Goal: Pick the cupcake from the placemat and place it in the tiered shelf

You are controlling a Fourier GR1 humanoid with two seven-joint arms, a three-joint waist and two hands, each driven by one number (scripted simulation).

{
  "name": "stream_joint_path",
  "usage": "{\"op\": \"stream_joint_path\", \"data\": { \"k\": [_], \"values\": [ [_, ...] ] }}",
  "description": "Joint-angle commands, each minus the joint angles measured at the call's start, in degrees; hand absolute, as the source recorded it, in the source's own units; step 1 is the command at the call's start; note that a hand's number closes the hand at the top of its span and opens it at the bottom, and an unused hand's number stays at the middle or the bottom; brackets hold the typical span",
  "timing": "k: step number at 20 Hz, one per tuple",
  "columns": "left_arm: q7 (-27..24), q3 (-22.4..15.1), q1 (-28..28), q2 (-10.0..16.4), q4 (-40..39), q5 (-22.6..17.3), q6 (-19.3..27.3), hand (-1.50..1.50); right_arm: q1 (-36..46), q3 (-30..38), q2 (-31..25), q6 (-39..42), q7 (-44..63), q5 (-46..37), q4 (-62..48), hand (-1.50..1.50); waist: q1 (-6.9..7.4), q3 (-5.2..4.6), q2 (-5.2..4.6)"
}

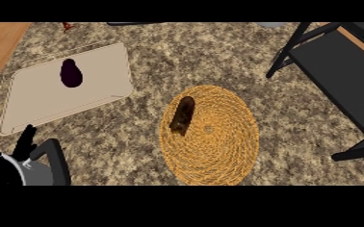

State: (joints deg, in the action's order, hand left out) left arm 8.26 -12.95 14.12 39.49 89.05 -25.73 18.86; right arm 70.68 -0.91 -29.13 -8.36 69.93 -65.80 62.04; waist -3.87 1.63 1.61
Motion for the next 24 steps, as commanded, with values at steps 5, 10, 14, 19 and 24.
{"op": "stream_joint_path", "data": {
  "k": [5,10,14,19,24],
  "values": [
    [0.96,-1.88,-4.47,-7.67,-0.72,-4.30,-1.00,0.00,0.03,6.50,-2.96,9.56,6.03,0.88,-0.46,1.50,0.00,-1.79,-1.07],
    [0.52,-1.46,-4.83,-8.09,-1.30,-5.29,-1.96,0.00,-2.04,8.37,-3.45,13.52,2.75,2.20,0.25,1.50,-0.19,-1.86,-0.98],
    [-0.25,-2.93,-4.70,-8.83,-1.73,-3.16,-0.60,0.00,-4.93,11.04,-6.28,15.18,-0.84,3.20,1.72,1.50,-0.27,-1.80,-0.98],
    [2.66,-0.74,-7.48,-6.42,-1.79,-5.49,-3.01,0.00,-6.77,14.47,-8.59,13.24,-3.68,2.85,0.07,1.50,1.05,-1.73,-1.61],
    [3.23,-0.67,-8.50,-6.69,-2.47,-6.65,-3.76,0.00,-13.31,15.45,-8.44,11.32,-6.55,2.32,1.93,1.50,0.75,-1.69,-1.72]
  ]
}}
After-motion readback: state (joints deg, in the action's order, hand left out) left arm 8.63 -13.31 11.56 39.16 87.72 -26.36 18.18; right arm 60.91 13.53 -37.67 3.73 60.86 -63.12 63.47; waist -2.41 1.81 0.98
